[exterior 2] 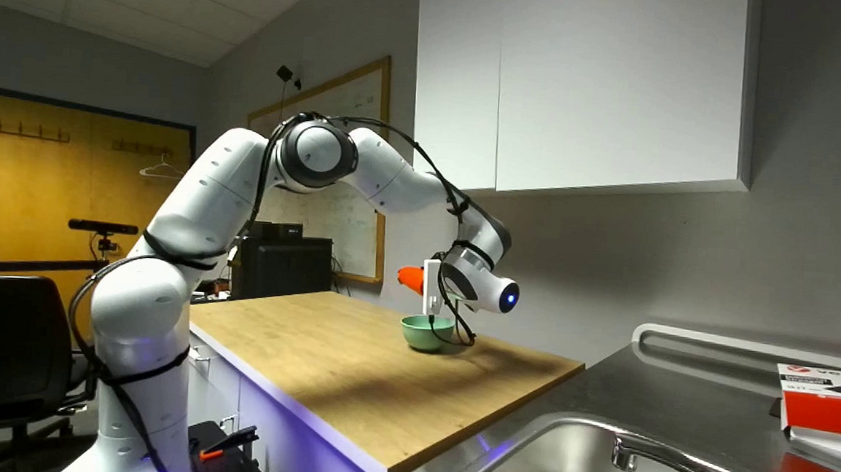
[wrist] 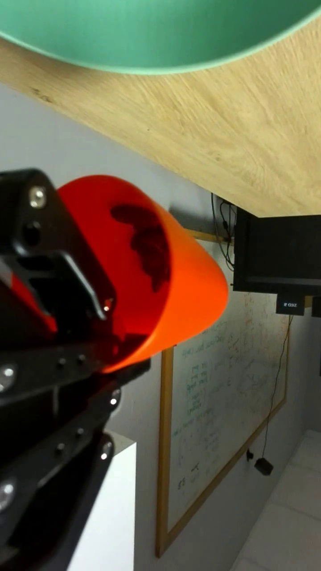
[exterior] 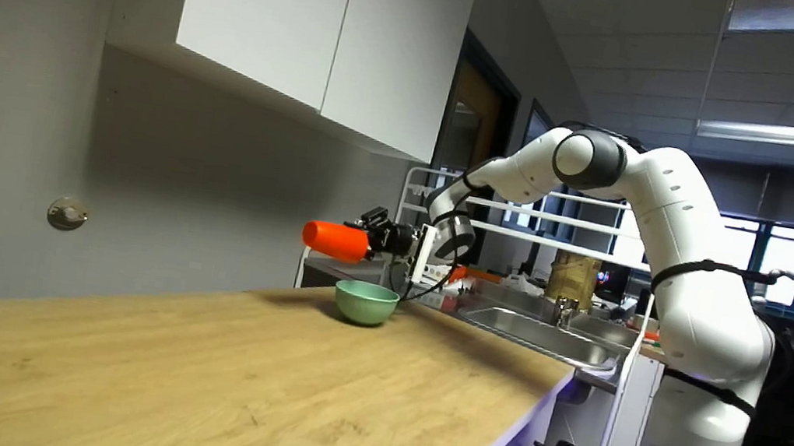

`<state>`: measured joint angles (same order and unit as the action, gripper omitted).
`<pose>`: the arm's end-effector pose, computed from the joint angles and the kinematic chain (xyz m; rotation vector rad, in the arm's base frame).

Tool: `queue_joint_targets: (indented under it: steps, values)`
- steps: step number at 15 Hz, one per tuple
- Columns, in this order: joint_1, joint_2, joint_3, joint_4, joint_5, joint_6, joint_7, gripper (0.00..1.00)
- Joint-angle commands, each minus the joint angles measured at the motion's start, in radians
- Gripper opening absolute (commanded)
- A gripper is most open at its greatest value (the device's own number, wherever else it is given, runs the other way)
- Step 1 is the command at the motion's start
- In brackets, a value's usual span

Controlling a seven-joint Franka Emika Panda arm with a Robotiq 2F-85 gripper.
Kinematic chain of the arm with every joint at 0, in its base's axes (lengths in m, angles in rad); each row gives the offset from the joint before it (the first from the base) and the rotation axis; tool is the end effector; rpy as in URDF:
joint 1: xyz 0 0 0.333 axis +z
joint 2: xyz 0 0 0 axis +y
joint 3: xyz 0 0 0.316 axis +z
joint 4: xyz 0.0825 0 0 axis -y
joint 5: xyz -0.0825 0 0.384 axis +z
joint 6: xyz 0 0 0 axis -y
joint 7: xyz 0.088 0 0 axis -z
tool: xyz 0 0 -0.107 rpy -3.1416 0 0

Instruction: Pour the contents in the cup into the bowl.

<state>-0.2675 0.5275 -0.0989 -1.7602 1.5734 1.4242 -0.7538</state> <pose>0.6303 -0.1061 0.3231 -1.5186 0.1561 -0.2261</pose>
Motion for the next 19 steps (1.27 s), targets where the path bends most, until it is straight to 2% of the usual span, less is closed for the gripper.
queue_joint_targets:
  steps: [1,10,19]
  values:
    - [-0.007,0.036,-0.006,0.031,0.069,-0.057,0.045,0.01]
    - [-0.021,0.096,-0.016,0.028,0.191,-0.183,0.031,0.01]
    - [-0.016,0.126,-0.037,0.047,0.192,-0.271,0.027,0.01]
